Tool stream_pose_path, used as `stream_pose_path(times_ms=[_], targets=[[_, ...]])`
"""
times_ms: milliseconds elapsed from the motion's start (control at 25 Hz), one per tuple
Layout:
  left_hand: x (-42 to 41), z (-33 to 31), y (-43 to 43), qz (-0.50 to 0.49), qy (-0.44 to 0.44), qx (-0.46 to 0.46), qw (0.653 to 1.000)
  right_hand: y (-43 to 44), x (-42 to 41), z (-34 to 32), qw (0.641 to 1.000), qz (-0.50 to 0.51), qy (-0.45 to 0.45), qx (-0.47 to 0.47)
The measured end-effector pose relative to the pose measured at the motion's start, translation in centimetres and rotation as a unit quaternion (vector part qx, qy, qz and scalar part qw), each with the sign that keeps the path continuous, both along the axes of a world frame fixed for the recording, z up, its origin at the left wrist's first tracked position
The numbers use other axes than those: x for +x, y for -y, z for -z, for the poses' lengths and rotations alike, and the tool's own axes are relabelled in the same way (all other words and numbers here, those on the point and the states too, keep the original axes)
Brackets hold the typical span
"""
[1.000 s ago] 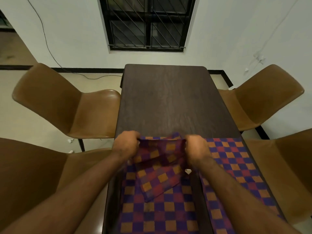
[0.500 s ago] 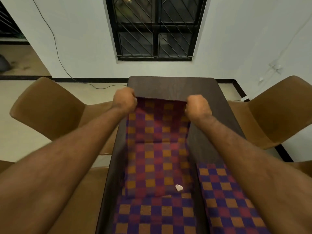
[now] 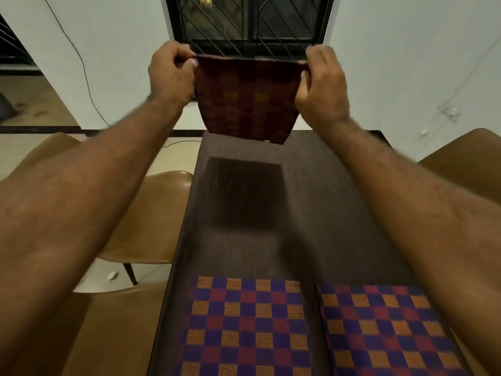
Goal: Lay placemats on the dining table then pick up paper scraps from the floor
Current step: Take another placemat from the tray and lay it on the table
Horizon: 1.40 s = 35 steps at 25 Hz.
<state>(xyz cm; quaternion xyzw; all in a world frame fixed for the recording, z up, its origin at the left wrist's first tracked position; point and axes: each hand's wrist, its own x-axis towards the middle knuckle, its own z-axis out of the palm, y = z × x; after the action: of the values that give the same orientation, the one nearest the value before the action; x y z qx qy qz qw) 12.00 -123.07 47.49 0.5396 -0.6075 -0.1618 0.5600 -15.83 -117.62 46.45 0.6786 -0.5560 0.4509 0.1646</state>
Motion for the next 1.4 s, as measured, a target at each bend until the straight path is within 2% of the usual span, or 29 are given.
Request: stream_pose_path(times_ms=[120,280,440,520,600,800,1040,1200,1400], targets=[[0.8,6.9,-2.3,0.020,0.008,0.054,0.998,-2.3,-0.2,7.0,0.998,-0.032,0.002,0.060],[2.4,19.2,-5.9,0.071,0.039,0.163,0.983,-6.1,-0.3,18.4,0.976,-0.068,-0.014,0.208],[3.4,28.7,-10.1,0.125,0.116,0.291,0.941,-9.3,-0.3,25.6,0.919,-0.108,-0.013,0.379],[3.6,31.0,-11.3,0.124,0.155,0.350,0.916,-10.6,-0.4,27.3,0.887,-0.094,-0.016,0.453],[3.6,31.6,-12.0,0.131,0.171,0.369,0.904,-11.2,-0.6,28.2,0.865,-0.080,-0.011,0.495],[3.2,31.6,-13.2,0.156,0.182,0.399,0.885,-12.1,0.0,29.0,0.851,-0.088,0.004,0.517],[3.3,31.9,-13.7,0.157,0.281,0.367,0.873,-13.3,2.2,31.3,0.855,-0.096,-0.088,0.503],[3.5,32.1,-14.2,0.141,0.315,0.334,0.877,-12.5,3.0,31.1,0.870,-0.041,-0.130,0.475],[4.2,32.7,-14.0,0.151,0.326,0.332,0.872,-12.0,2.9,30.1,0.850,0.011,-0.176,0.496]])
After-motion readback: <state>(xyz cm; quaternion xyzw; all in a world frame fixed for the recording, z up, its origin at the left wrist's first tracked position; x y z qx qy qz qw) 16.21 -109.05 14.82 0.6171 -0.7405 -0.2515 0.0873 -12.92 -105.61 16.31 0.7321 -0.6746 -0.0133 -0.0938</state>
